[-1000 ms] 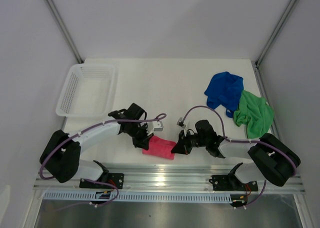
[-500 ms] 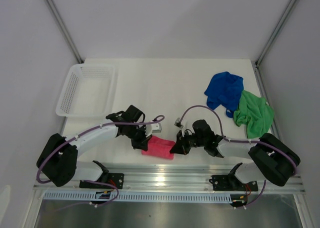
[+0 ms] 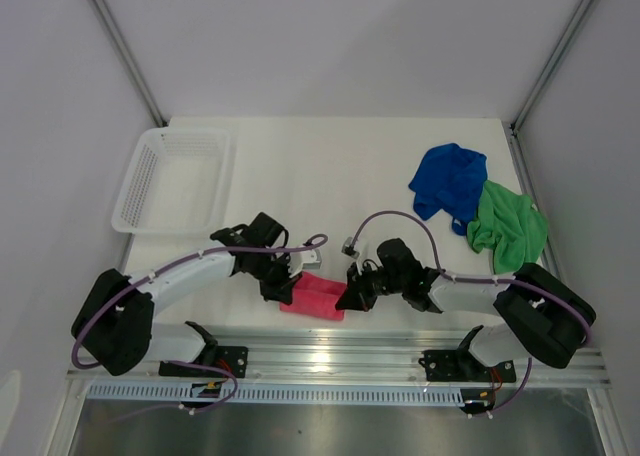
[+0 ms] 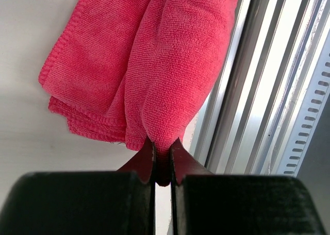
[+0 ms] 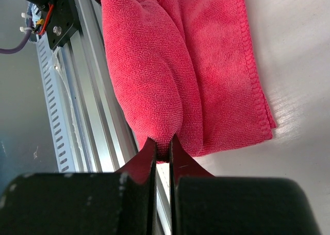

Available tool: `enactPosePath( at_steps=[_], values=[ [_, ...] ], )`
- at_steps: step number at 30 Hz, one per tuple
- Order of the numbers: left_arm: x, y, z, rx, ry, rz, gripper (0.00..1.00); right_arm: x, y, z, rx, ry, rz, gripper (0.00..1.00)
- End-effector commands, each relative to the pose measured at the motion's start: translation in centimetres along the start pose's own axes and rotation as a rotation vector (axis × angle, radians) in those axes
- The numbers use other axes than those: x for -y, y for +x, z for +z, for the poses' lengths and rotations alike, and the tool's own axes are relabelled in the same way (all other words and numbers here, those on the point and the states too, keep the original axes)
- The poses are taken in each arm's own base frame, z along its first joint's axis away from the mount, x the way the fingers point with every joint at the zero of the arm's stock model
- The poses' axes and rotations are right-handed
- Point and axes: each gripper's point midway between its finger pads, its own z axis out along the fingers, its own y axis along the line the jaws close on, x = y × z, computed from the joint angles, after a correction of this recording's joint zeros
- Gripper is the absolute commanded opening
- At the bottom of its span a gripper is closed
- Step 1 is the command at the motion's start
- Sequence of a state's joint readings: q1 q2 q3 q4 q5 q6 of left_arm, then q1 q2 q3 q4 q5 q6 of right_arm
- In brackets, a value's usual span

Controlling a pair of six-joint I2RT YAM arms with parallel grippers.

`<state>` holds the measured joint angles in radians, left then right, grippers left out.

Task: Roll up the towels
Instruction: Roll the towel

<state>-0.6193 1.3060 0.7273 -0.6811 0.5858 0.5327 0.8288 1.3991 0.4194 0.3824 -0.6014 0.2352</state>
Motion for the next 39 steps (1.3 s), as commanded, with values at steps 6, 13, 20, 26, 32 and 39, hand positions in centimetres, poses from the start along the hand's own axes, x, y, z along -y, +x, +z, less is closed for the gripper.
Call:
enactPosePath(
  at_steps=[6,13,20,26,32,39],
  values=[
    [1.2,0.9,-0.5,0.005,0.03,0.026,0.01,-0.9,0.3,0.1,-0.021,-0.036,0.026,0.0],
    [0.9,0.4,-1.0,0.013,0.001,0.034,0.11,-1.1,0.2,0.3,-0.03,-0.074,0.099,0.0],
    [-0.3,-1.2,-1.6,0.065,-0.014,-0.008,0.47,0.6,-0.2,0.9,-0.048,-0.076,0.162,0.0],
    [-0.9,-2.3,-2.3,0.108,0.011,-0.038,0.5,1.1,-1.2,0.3,-0.038,-0.071,0.167,0.0],
    [0.1,-2.2,-1.8,0.112,0.09,-0.061,0.09,1.2,-2.2,-0.1,-0.021,-0.05,0.154,0.0],
    [2.0,-0.4,-3.1,0.081,0.094,-0.002,0.01,-1.5,-1.2,-0.2,-0.067,-0.113,0.151,0.0]
  ],
)
